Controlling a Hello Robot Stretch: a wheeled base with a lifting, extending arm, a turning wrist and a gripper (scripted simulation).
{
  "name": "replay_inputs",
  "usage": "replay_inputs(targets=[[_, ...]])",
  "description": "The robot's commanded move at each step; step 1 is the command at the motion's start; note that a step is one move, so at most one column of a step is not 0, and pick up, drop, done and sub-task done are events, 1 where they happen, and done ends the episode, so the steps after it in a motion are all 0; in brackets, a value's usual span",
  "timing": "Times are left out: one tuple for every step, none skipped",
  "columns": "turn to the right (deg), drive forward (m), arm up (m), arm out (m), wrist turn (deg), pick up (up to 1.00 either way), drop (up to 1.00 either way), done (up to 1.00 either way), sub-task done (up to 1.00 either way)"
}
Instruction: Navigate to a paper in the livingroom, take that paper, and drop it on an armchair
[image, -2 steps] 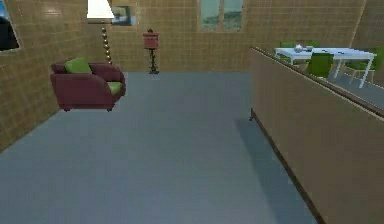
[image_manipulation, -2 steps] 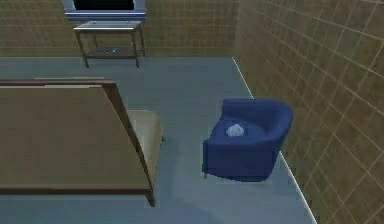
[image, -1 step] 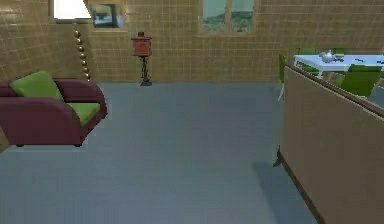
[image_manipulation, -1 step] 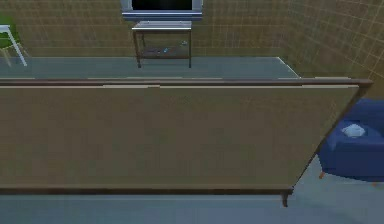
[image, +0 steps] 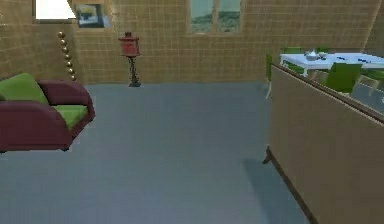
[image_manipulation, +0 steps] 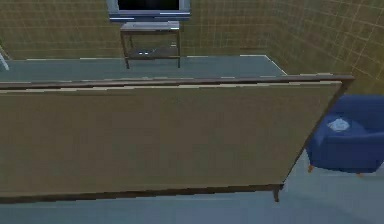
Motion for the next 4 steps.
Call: replay_inputs(targets=[[0.0,1.0,0.0,0.0,0.0,0.0,0.0,0.0,0.0],[0.0,0.85,0.0,0.0,0.0,0.0,0.0,0.0,0.0],[39.0,0.0,0.0,0.0,0.0,0.0,0.0,0.0,0.0],[0.0,0.5,0.0,0.0,0.0,0.0,0.0,0.0,0.0]])
